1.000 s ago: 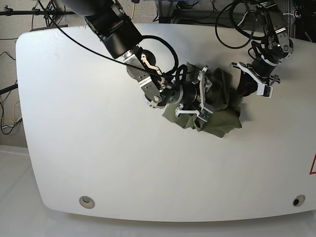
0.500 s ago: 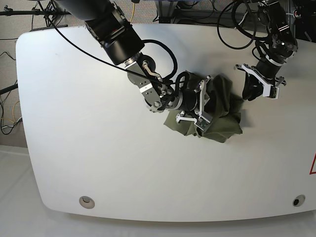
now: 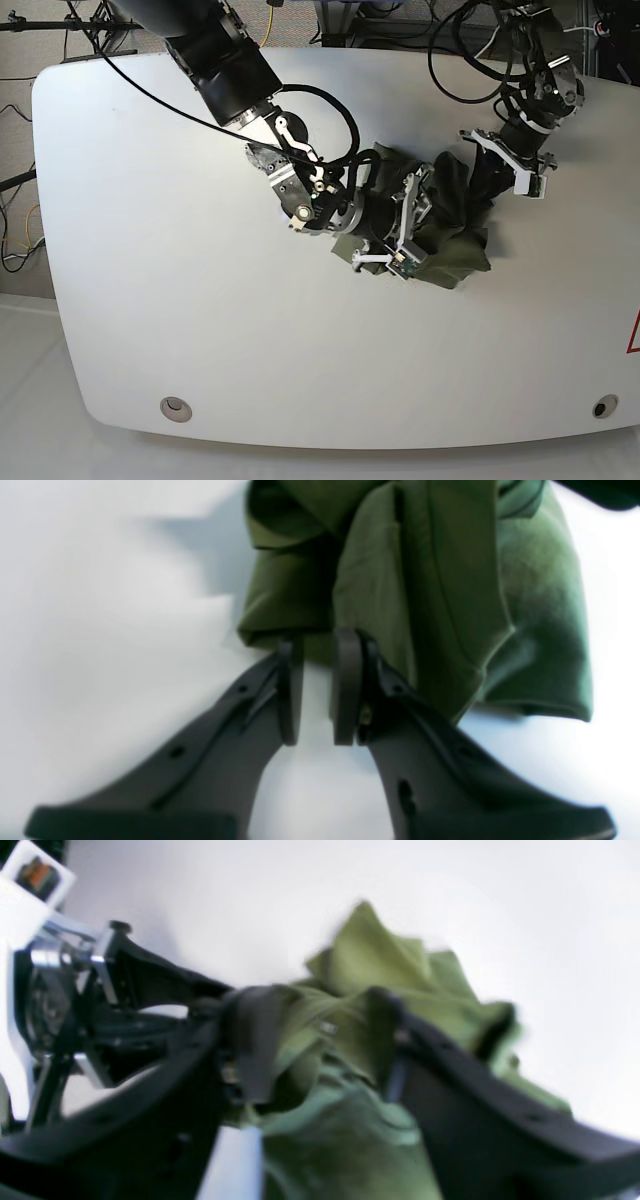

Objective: Fold the T-shirt properly
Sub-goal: 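Press the bundled shirt down with both grippers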

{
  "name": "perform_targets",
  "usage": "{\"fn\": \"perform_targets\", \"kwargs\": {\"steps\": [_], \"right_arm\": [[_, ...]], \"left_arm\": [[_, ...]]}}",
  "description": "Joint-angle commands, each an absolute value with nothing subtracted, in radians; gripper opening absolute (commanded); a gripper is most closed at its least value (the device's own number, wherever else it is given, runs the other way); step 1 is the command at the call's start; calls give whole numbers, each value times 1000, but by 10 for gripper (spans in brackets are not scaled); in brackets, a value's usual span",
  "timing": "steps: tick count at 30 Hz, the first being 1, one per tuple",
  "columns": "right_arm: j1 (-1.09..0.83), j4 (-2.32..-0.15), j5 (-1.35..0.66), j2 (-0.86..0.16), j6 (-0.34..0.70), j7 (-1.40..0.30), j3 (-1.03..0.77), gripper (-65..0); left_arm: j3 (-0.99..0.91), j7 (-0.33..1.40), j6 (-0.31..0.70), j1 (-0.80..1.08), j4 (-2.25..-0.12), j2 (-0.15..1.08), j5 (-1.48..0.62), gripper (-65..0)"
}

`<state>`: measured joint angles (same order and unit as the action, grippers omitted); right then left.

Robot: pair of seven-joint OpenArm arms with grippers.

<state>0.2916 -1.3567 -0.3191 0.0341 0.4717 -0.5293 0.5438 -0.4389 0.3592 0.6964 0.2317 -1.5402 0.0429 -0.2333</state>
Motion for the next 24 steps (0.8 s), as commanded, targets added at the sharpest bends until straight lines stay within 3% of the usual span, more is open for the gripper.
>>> {"fn": "perform_targets", "kwargs": {"steps": [1,6,16,24], "right_arm": [[300,-1337,-328,8,476,-494,536,-340],[303,-1311,-325,-27,478,-482,531,-334],[306,-1405,-309,-121,485,-629,506,-334],[281,-1473,-312,-108,493,-600,418,-337]], "left_arm": [[-423,338,698,206,-1513,53,-242,-542],[-397,327,698,190,-1479,55,-239,-540],[-352,309,698,208,-1495,60,-253,-539],[-361,318,698,210,-1518,58,-243,-539]]}}
